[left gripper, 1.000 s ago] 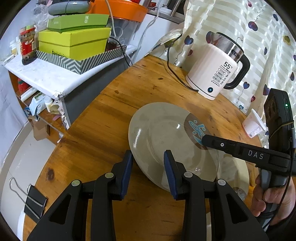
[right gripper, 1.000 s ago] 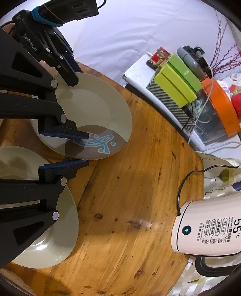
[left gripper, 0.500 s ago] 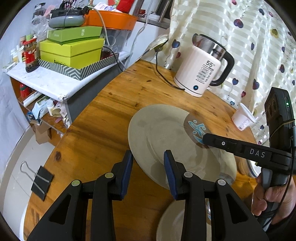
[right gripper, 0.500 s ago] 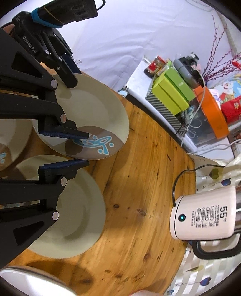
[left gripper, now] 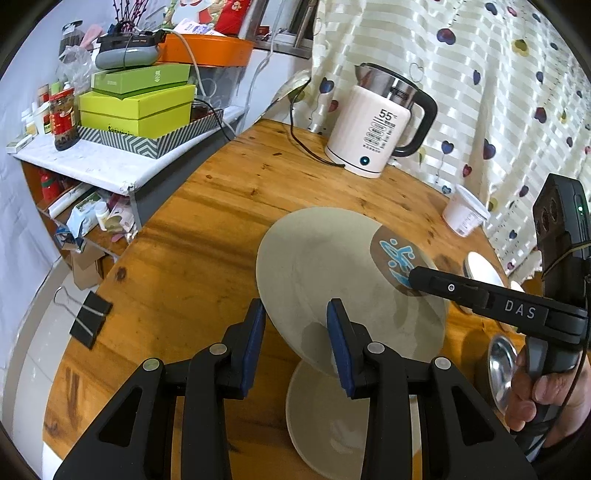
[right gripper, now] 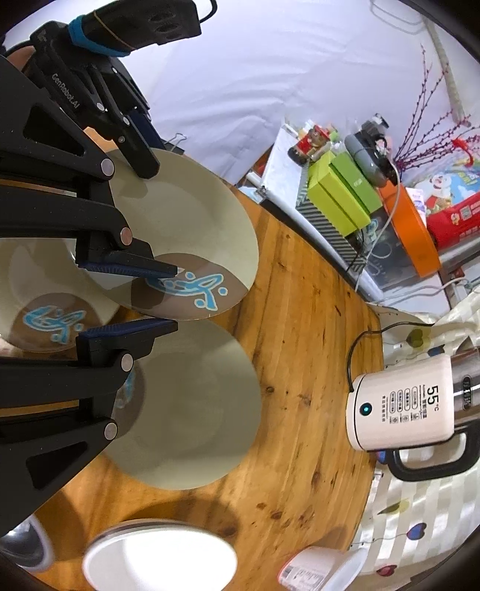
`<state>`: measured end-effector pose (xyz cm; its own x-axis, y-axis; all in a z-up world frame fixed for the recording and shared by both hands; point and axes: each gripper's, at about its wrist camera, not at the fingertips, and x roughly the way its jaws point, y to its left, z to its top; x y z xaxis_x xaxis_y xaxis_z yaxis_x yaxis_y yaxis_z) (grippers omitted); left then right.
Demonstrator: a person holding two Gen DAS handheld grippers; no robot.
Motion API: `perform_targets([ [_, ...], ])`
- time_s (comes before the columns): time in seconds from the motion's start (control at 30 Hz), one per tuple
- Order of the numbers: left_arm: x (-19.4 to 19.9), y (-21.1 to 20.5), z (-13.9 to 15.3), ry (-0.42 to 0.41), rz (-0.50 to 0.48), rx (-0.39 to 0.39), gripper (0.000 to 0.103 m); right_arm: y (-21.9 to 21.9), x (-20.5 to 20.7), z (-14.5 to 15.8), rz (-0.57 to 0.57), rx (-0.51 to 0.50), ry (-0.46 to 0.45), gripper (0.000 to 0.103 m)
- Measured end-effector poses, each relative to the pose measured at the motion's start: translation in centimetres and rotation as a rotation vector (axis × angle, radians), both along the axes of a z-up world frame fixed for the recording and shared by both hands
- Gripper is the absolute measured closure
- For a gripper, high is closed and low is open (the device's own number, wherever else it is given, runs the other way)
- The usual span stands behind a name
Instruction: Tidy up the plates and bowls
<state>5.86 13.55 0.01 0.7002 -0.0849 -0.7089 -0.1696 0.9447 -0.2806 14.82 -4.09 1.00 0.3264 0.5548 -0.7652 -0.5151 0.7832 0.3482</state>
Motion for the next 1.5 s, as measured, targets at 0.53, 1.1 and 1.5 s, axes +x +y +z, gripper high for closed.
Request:
perform_targets([
  [0.53,-3.4,-3.0,-0.9,0.026,-0.061,0.009,0.067,-3.7,-4.5,-1.4,-0.039,-0.006,0.008,0.081],
  [1.1,-5.3,-4.4,-2.6,0.074,-0.082,0.009,0.067,-5.5,-6.9,-3.4,-0.055,-0.014,0.037,0.081],
  [1.5,-5.4,-4.5,-3.3,0.092,-0.073,0.017,0.067,-5.3,-7.2,-4.3,-0.048,-0.032,0.046,0.081],
])
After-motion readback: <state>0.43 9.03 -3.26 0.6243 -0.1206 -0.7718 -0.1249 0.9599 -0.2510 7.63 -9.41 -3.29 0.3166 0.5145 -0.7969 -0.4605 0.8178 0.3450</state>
